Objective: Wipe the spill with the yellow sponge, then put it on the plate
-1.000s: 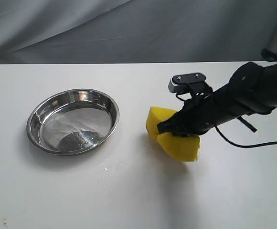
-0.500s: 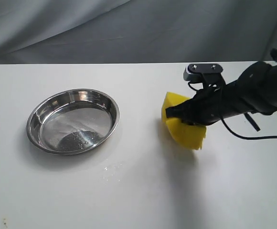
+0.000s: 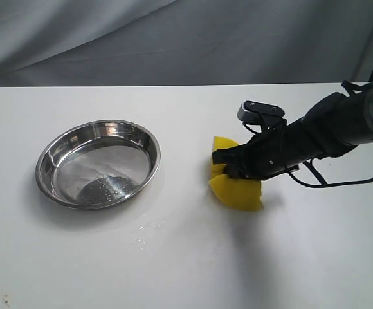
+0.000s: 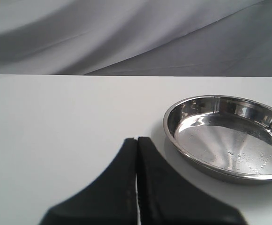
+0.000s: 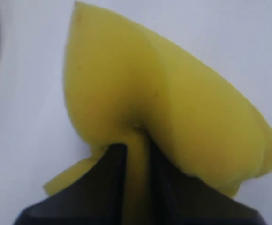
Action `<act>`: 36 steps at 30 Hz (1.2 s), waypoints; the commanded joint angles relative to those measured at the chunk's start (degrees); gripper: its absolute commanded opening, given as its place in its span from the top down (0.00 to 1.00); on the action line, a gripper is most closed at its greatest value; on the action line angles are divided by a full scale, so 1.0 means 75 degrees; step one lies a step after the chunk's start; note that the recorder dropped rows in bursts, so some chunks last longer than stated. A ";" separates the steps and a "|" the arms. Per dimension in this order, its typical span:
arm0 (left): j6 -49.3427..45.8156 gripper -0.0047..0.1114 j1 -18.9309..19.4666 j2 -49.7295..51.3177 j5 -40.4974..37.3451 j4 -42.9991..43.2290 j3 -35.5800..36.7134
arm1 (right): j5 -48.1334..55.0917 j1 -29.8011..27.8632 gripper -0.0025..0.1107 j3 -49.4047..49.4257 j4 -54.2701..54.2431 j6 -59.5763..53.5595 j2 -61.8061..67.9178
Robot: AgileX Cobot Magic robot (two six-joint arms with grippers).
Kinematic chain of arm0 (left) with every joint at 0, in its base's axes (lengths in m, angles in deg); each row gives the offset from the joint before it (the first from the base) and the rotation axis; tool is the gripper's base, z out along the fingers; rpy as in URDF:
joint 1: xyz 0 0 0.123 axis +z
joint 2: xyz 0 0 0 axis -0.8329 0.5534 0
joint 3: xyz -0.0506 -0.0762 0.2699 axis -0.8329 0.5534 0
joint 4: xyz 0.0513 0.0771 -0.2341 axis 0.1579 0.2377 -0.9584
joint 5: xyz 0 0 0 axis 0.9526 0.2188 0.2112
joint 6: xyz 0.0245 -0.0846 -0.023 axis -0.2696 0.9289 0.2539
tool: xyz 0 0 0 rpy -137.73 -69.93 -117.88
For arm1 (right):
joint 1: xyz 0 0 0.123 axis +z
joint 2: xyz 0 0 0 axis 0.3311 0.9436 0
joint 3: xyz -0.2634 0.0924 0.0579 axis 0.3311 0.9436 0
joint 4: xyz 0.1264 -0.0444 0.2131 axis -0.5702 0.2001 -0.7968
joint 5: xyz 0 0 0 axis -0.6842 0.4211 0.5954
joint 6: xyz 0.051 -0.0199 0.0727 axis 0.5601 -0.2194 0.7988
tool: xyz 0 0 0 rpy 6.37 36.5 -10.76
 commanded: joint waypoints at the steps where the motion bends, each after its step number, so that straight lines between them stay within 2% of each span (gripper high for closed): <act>1: 0.0067 0.96 0.0014 -0.0017 0.0061 0.0019 -0.0049 | 0.2228 0.0390 0.98 -0.0246 -0.0543 -0.0915 0.0750; 11: 0.0067 0.96 0.0014 -0.0017 0.0061 0.0019 -0.0049 | 0.4211 0.1336 0.98 -0.1185 -0.0338 -0.1135 0.1221; 17: 0.0067 0.96 0.0014 -0.0017 0.0061 0.0019 -0.0049 | 0.4313 0.1318 0.98 -0.1346 -0.0235 -0.1135 0.1205; 23: 0.0067 0.96 0.0014 -0.0017 0.0061 0.0019 -0.0049 | 0.4965 0.1224 0.98 -0.1346 -0.0159 -0.1447 0.0681; 25: 0.0067 0.96 0.0014 -0.0017 0.0061 0.0019 -0.0049 | 0.5266 0.1239 0.98 -0.1346 -0.0329 -0.1638 0.0463; 28: 0.0067 0.96 0.0014 -0.0017 0.0061 0.0019 -0.0049 | 0.6004 0.1471 0.98 -0.1346 -0.1313 -0.2429 0.0252; 36: 0.0067 0.96 0.0014 -0.0017 0.0061 0.0019 -0.0049 | 0.4366 0.2511 0.98 -0.1346 -0.1422 -0.2333 0.0676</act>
